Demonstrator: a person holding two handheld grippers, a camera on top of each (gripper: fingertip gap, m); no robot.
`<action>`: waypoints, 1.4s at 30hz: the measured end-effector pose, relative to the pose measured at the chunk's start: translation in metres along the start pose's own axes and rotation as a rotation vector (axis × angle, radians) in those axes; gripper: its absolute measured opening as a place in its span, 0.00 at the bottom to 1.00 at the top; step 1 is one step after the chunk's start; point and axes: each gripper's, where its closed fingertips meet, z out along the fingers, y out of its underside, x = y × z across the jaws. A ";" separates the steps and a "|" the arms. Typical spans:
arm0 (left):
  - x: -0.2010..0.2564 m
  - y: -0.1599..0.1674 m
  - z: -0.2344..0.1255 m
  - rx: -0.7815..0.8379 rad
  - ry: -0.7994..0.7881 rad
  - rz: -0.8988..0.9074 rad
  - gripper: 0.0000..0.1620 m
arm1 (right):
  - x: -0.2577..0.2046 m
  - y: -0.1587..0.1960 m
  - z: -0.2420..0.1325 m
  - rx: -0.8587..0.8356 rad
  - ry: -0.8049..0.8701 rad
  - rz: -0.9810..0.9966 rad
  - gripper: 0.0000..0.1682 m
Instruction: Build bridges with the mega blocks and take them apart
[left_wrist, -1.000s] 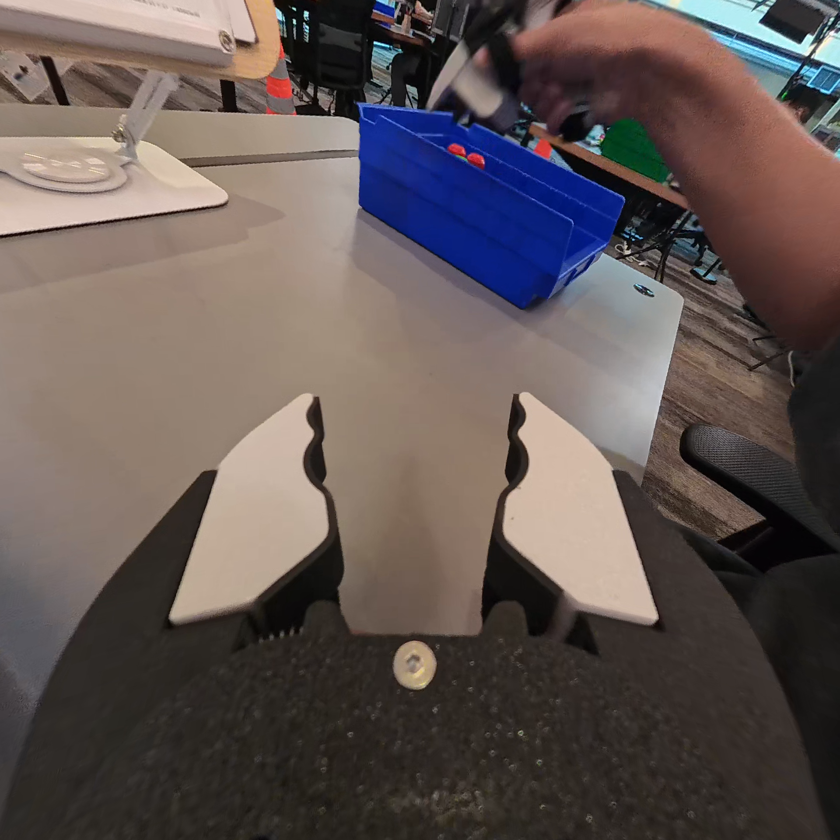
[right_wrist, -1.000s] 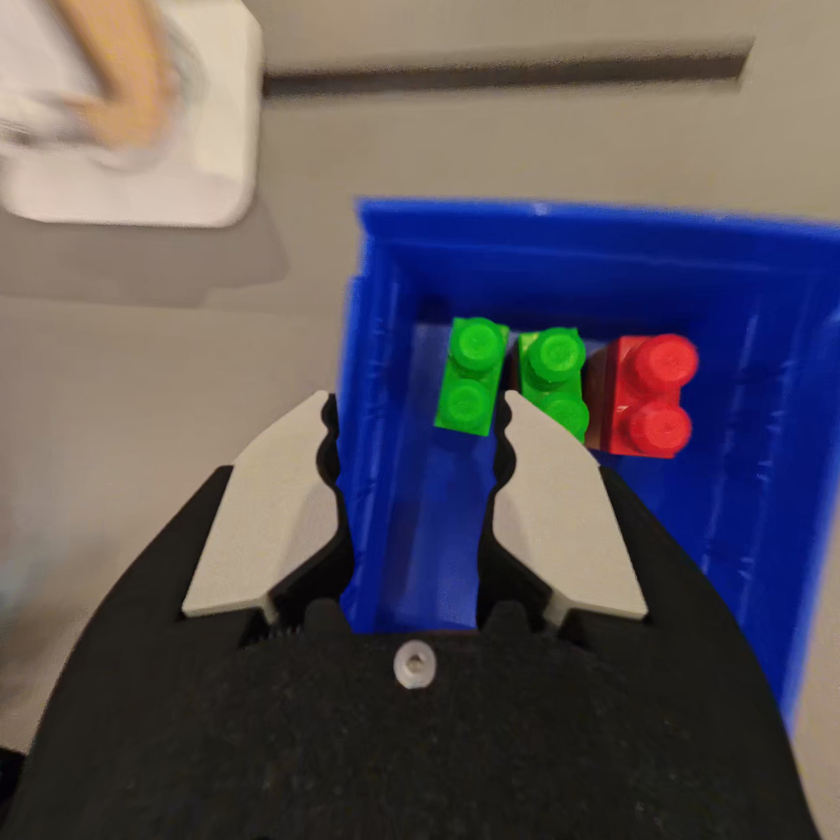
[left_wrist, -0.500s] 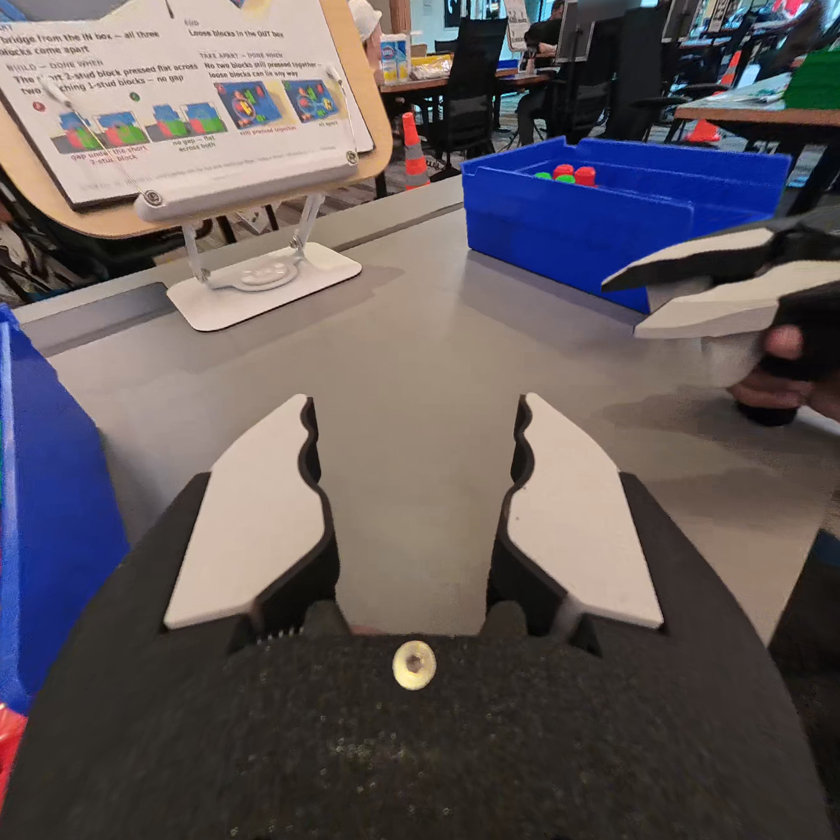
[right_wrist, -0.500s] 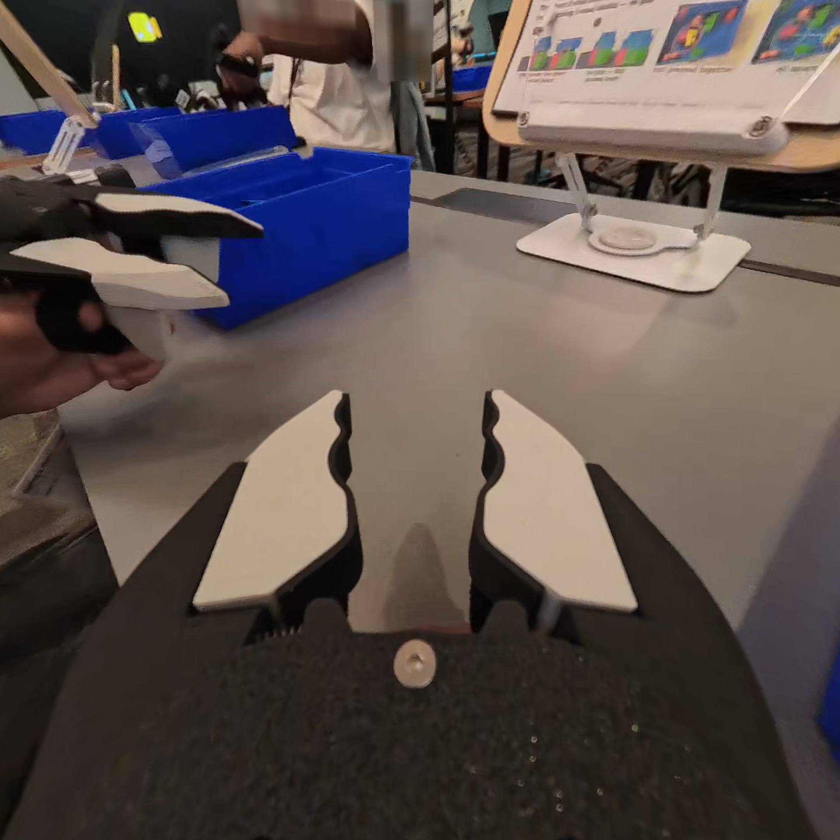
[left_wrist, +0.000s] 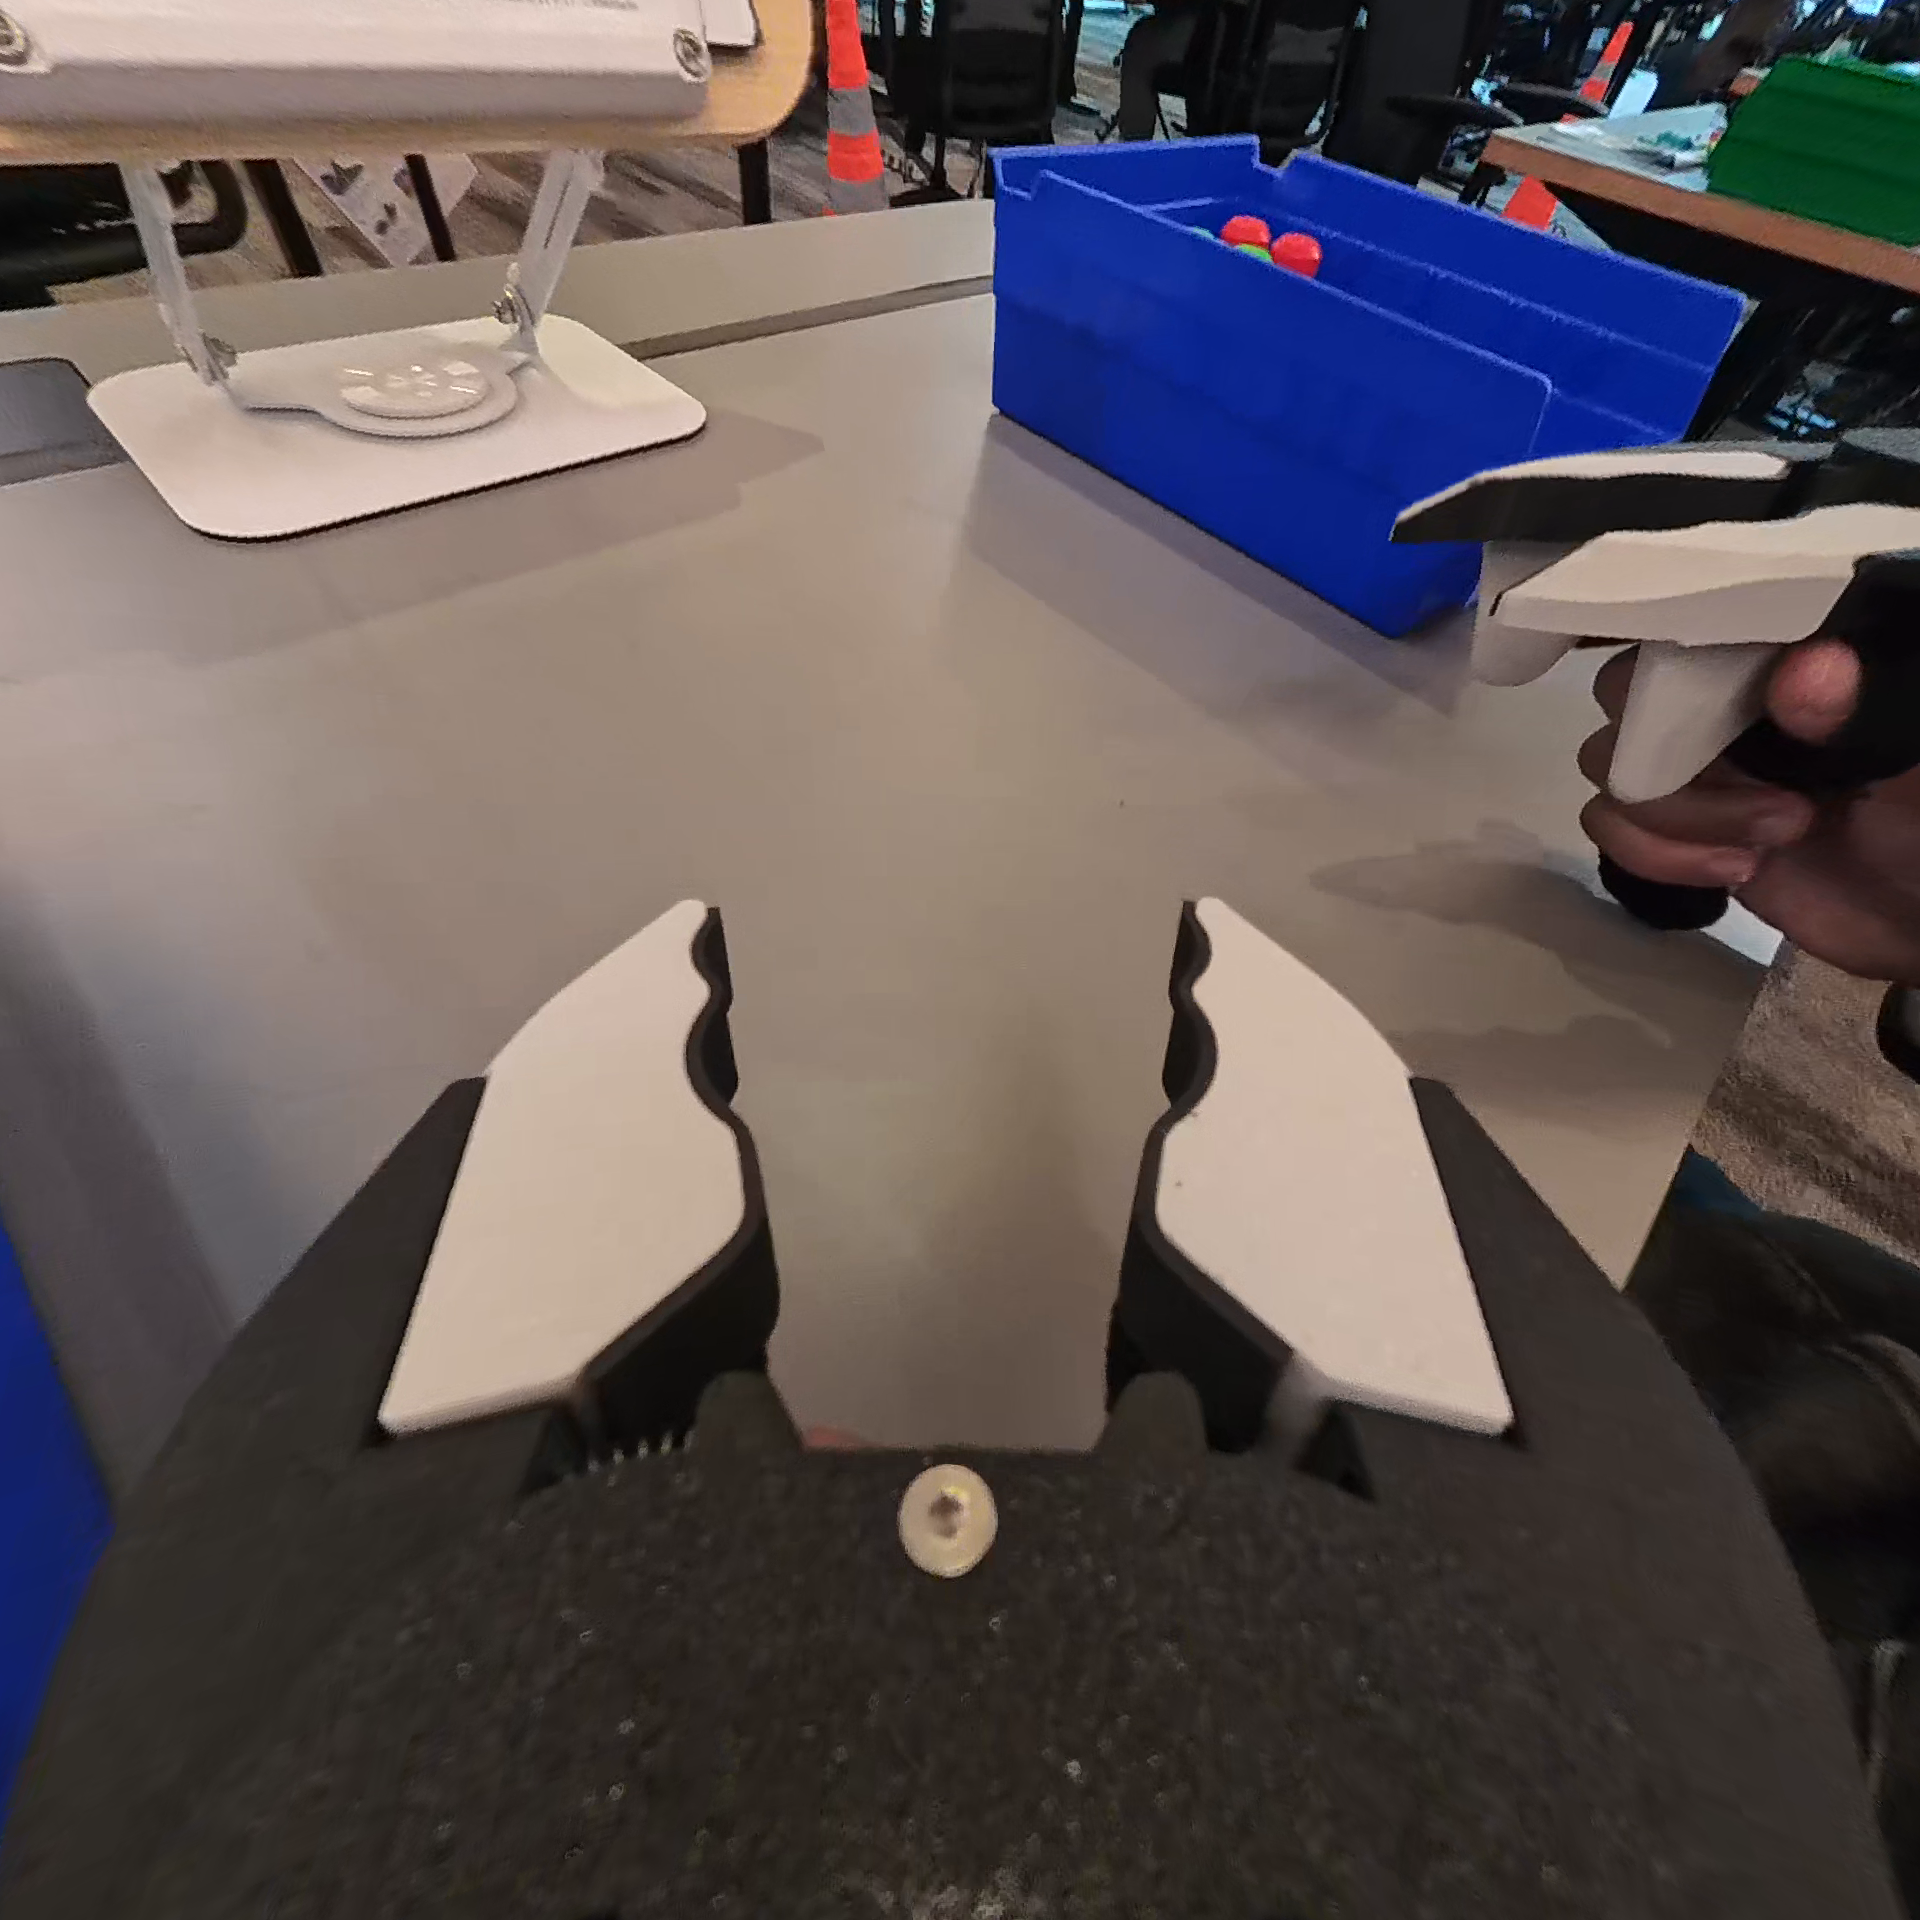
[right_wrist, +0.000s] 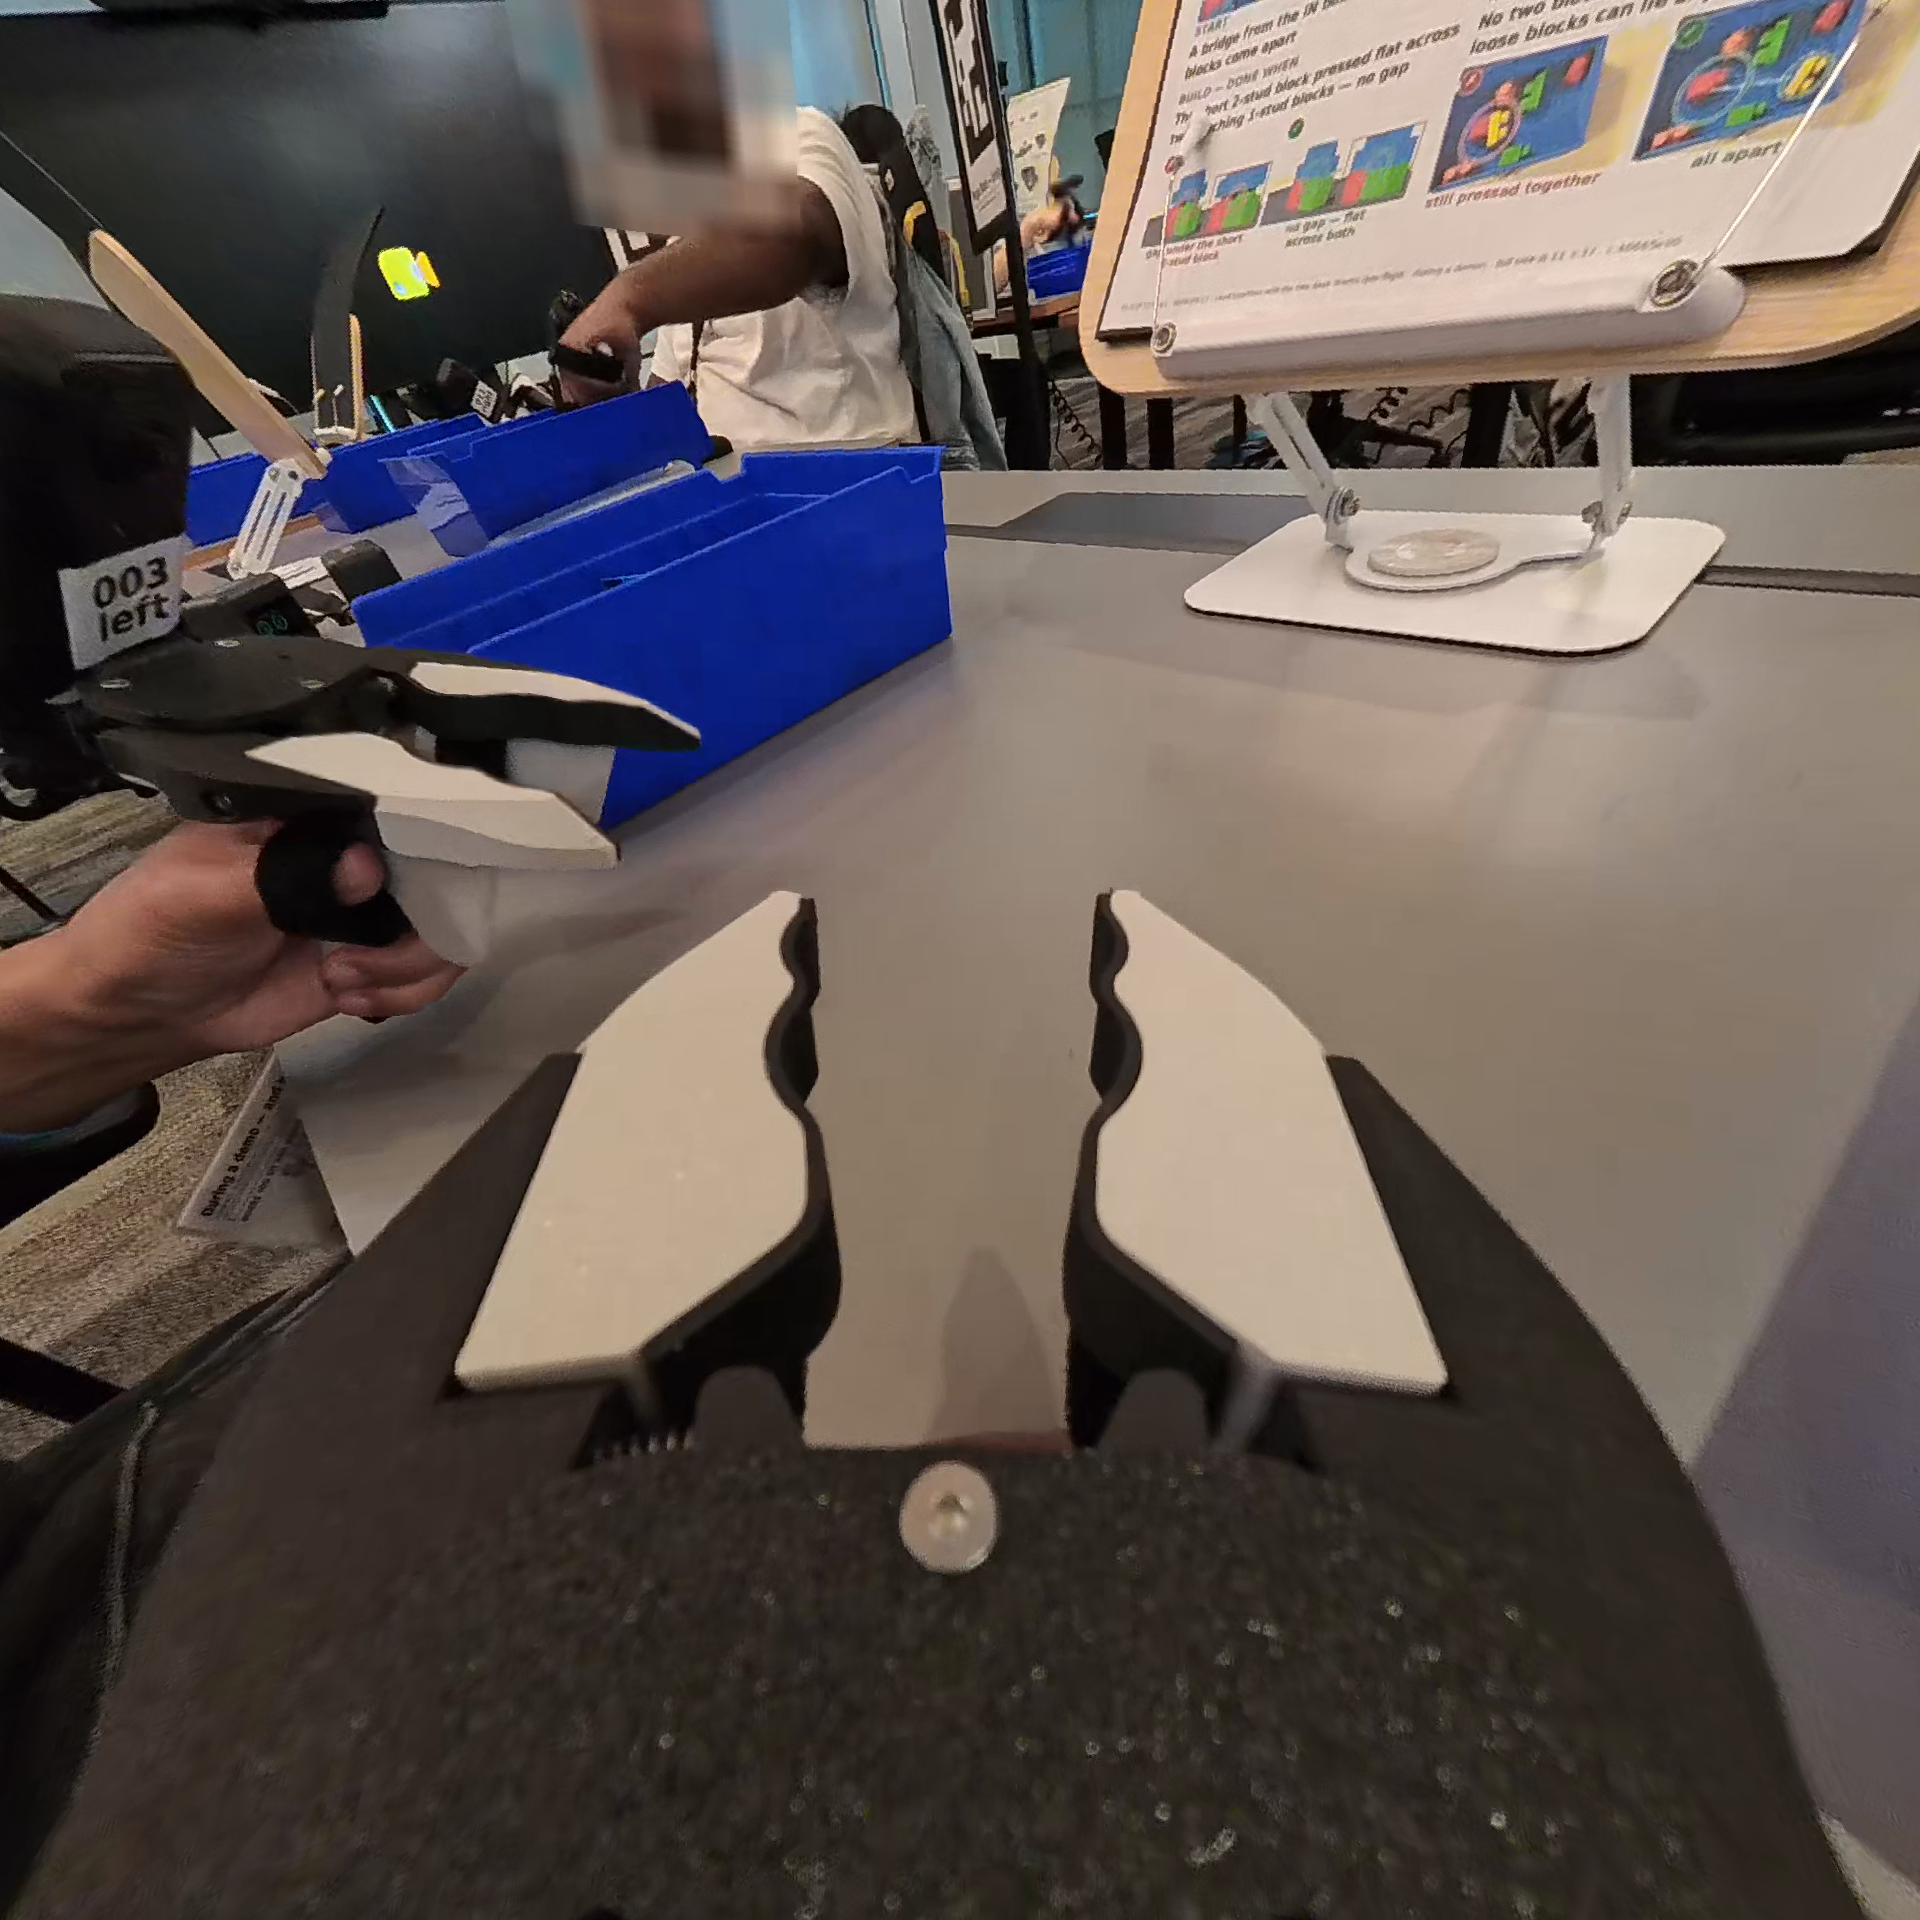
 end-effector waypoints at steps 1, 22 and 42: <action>0.002 0.001 0.001 -0.009 0.003 0.008 0.50 | 0.000 0.001 -0.001 -0.003 0.001 0.007 0.30; -0.229 -0.076 -0.084 -0.450 -0.234 0.303 0.47 | -0.004 0.007 0.003 -0.049 -0.009 -0.030 0.27; -0.288 0.049 -0.022 -1.044 -0.034 0.472 0.40 | -0.011 0.021 0.008 -0.132 0.009 -0.185 0.22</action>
